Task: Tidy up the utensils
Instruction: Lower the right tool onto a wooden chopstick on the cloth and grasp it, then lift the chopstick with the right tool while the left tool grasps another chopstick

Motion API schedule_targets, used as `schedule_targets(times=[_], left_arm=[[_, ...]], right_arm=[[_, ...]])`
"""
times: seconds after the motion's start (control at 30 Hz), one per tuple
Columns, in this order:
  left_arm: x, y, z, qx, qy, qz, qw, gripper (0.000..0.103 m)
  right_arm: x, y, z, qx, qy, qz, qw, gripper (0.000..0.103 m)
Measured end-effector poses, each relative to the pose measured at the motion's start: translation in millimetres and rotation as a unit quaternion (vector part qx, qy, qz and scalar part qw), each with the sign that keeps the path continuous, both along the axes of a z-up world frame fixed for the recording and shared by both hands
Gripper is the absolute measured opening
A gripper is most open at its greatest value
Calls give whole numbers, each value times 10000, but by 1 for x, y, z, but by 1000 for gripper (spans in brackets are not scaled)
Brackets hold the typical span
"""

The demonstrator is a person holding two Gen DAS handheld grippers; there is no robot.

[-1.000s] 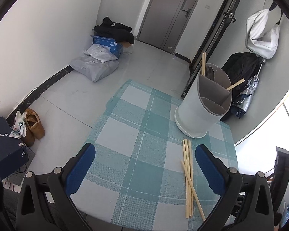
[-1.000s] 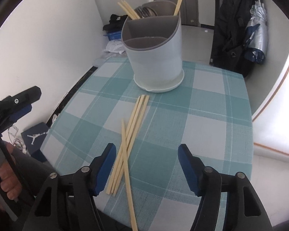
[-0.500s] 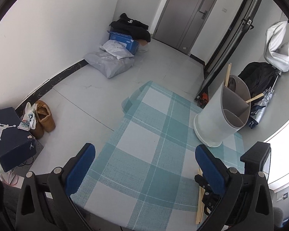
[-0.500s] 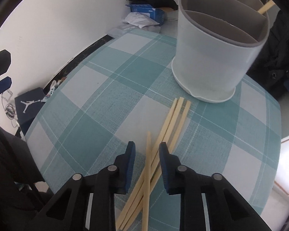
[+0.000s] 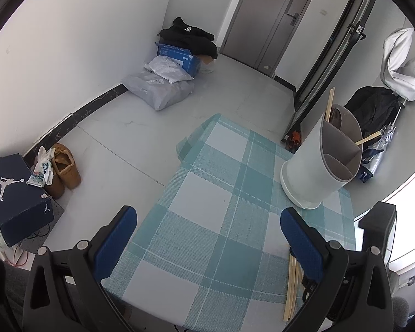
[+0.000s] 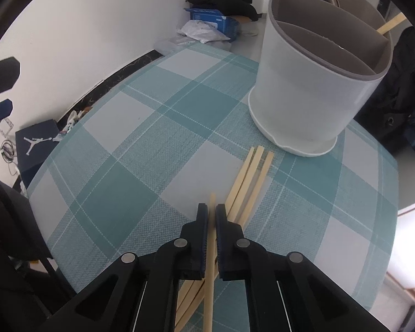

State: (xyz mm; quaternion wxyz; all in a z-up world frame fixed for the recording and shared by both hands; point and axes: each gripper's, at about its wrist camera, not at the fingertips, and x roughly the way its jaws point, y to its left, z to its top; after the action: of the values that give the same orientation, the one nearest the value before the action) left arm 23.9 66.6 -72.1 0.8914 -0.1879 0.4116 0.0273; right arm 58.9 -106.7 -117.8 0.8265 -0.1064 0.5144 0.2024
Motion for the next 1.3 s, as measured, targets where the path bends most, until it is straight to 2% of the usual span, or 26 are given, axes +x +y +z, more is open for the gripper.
schedule_targets(times=[0.17, 0.37, 0.47, 0.63, 0.77, 0.87, 0.97, 1.13, 1.2, 1.3], left_arm=[[4, -8, -5, -48, 131, -73, 9999, 102], [11, -35, -10, 118, 300, -394, 9987, 102], [16, -55, -15, 208, 442, -707, 9963, 102], [21, -85, -27, 458, 733, -1159, 9895, 102], [23, -108, -40, 822, 986, -1430, 9814, 102], [25, -119, -48, 1085, 1156, -1509, 9757, 102], [23, -123, -49, 1236, 1180, -1492, 9739, 102], [31, -128, -66, 1327, 1538, -1479, 9679, 102], [31, -122, -68, 1104, 1603, -1396, 9709, 102], [32, -119, -67, 1176, 1583, -1391, 9705, 102]], right_arm=[[5, -24, 13, 501, -27, -416, 9979, 5], [14, -74, 26, 1380, 110, -1122, 9840, 5], [18, -104, 28, 1979, 198, -1498, 9685, 5], [24, -141, 18, 2705, 289, -1976, 9418, 5], [29, -162, 12, 3216, 346, -2205, 9202, 5], [30, -170, 13, 3306, 278, -2197, 9174, 5], [28, -174, 14, 3279, 224, -2207, 9183, 5], [25, -185, 19, 3336, 93, -2165, 9174, 5], [24, -186, 23, 3309, 24, -2121, 9195, 5], [23, -187, 28, 3326, -58, -2076, 9199, 5]])
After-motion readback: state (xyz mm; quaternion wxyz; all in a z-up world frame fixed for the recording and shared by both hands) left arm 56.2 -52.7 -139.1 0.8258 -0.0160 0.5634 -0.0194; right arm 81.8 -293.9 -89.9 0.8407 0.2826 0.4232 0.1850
